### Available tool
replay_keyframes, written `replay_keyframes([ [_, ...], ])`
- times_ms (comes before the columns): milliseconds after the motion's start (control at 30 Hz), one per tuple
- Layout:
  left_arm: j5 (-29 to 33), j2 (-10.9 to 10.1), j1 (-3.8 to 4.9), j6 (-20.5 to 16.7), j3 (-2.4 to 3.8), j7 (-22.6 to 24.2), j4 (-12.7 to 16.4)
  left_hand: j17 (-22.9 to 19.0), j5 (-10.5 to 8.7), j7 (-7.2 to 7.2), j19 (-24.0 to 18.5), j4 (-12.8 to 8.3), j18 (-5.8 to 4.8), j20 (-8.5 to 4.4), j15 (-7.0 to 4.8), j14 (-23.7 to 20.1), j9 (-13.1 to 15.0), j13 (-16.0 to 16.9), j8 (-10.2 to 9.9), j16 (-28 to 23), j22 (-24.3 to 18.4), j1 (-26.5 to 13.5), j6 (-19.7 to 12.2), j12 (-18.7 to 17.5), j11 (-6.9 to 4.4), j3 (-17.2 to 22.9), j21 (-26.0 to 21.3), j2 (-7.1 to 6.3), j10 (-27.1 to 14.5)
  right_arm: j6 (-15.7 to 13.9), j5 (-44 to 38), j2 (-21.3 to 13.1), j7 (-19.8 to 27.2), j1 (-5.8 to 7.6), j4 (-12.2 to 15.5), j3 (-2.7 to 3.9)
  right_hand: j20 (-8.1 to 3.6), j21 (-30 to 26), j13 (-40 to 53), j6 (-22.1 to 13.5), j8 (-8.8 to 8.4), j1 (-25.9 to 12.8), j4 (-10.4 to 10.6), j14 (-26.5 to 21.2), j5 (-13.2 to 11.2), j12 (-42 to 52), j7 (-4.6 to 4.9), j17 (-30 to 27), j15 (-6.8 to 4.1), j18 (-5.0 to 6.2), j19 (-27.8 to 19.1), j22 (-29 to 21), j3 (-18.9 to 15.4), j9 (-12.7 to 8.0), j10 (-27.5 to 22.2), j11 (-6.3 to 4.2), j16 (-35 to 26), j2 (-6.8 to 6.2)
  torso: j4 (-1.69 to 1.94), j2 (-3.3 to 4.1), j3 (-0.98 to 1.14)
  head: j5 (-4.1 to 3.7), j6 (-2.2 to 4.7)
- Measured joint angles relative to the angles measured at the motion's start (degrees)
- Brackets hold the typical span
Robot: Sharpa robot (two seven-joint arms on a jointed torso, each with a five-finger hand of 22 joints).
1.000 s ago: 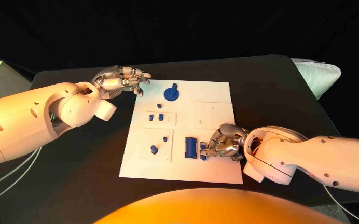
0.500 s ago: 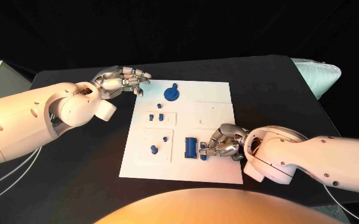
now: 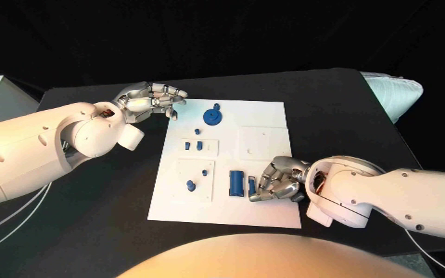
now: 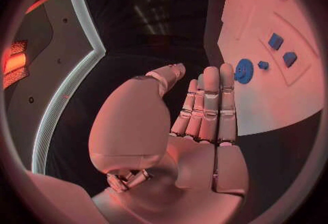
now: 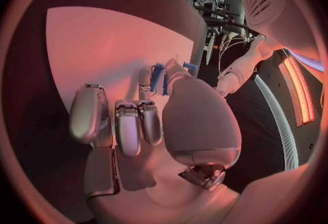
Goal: Assemble the parts on the task board
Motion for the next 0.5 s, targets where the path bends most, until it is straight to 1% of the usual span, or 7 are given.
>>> replay_keyframes([
  [167, 0.00, 0.08, -0.02, 0.07, -0.02, -0.03, -0.13, 0.00, 0.00, 0.00, 0.00, 0.00, -0.01, 0.00, 0.00, 0.00, 0.00, 0.00, 0.00, 0.00, 0.00, 0.00, 0.00, 0.00, 0.00, 0.00, 0.00, 0.00, 0.00, 1.47, -0.44, 0.25, -0.09, 0.00, -0.19, -0.01, 0.00, 0.00, 0.00, 0.00, 0.00, 0.23, -0.03, 0.00, 0.00, 0.00, 0.00, 0.00, 0.00, 0.00, 0.00, -0.01, -0.03, 0.00, 0.00, 0.00, 0.00, 0.23, -0.02, -0.01, 0.00, -0.10, 0.00],
  [200, 0.00, 0.10, -0.02, 0.08, -0.03, -0.03, -0.14, 0.00, 0.00, 0.00, 0.00, 0.00, 0.00, 0.00, 0.12, -0.12, 0.00, 0.00, 0.00, 0.00, 0.00, 0.00, 0.00, 0.00, 0.00, 0.00, 0.00, 0.00, 0.00, 1.67, -0.49, 0.29, -0.13, 0.00, -0.22, -0.01, 0.00, 0.00, 0.00, 0.00, 0.00, 0.23, -0.03, 0.00, 0.00, 0.00, 0.00, 0.00, 0.00, 0.00, 0.00, -0.01, -0.03, 0.00, 0.00, 0.00, 0.00, 0.23, -0.02, -0.01, 0.00, -0.12, 0.00],
  [233, 0.00, 0.12, -0.02, 0.10, -0.03, -0.04, -0.16, 0.00, 0.00, 0.00, 0.00, 0.00, 0.00, 0.00, 0.21, -0.21, 0.00, 0.00, 0.00, 0.00, 0.00, 0.00, 0.00, 0.00, 0.00, 0.00, 0.00, 0.00, 0.00, 1.84, -0.52, 0.32, -0.17, 0.00, -0.25, -0.01, 0.00, 0.00, 0.00, 0.00, 0.00, 0.51, -0.03, 0.00, 0.00, 0.00, 0.00, 0.00, 0.00, 0.00, 0.00, -0.01, -0.03, 0.00, 0.00, 0.00, 0.00, 0.51, -0.01, 0.00, 0.00, -0.14, 0.00],
  [367, 0.00, 0.17, -0.04, 0.16, -0.05, -0.08, -0.19, 0.00, 0.00, 0.00, 0.00, 0.00, 0.00, 0.00, 0.21, -0.21, 0.00, 0.00, 0.00, 0.00, 0.00, 0.00, 0.00, 0.00, 0.00, 0.00, 0.00, 0.00, 0.00, 2.26, -0.63, 0.43, -0.44, -0.01, -0.35, -0.01, 0.00, 0.00, 0.00, 0.00, 0.00, 0.68, 0.22, 0.00, 0.00, 0.35, 0.00, 0.00, 0.00, 0.00, 0.00, -0.01, -0.29, -0.08, 0.00, 0.00, 0.00, 0.68, 0.01, 0.02, -0.03, -0.21, 0.00],
  [467, 0.00, 0.17, -0.06, 0.20, -0.07, -0.10, -0.21, 0.00, 0.00, 0.00, 0.00, 0.00, 0.00, 0.00, 0.21, -0.21, -0.05, 0.00, 0.00, 0.00, 0.00, 0.00, 0.00, 0.00, 0.00, 0.00, 0.00, 0.00, 0.00, 2.28, -0.66, 0.55, -0.75, -0.02, -0.45, 0.00, 0.00, 0.00, 0.00, 0.00, 0.01, -0.12, 0.44, 0.00, 0.38, 0.36, 0.00, 0.00, 0.00, 0.00, 0.00, -0.01, -0.51, -0.16, 0.00, 0.00, 0.00, 1.77, 0.01, 0.03, -0.03, -0.23, 0.00],
  [500, 0.00, 0.18, -0.06, 0.22, -0.07, -0.11, -0.21, 0.00, 0.00, 0.00, 0.00, 0.00, 0.00, 0.00, 0.21, -0.21, -0.05, 0.00, 0.00, 0.00, 0.01, 0.00, 0.00, 0.00, 0.00, 0.00, 0.00, 0.00, 0.00, 2.25, -0.66, 0.61, -0.85, -0.03, -0.49, 0.02, 0.00, 0.00, 0.00, 0.00, 0.02, -0.67, 0.28, 0.00, 0.70, 0.36, 0.00, 0.00, 0.00, 0.00, 0.00, -0.01, -0.68, -0.19, 0.00, 0.00, 0.00, 2.31, 0.01, 0.03, -0.03, -0.23, 0.00],
])
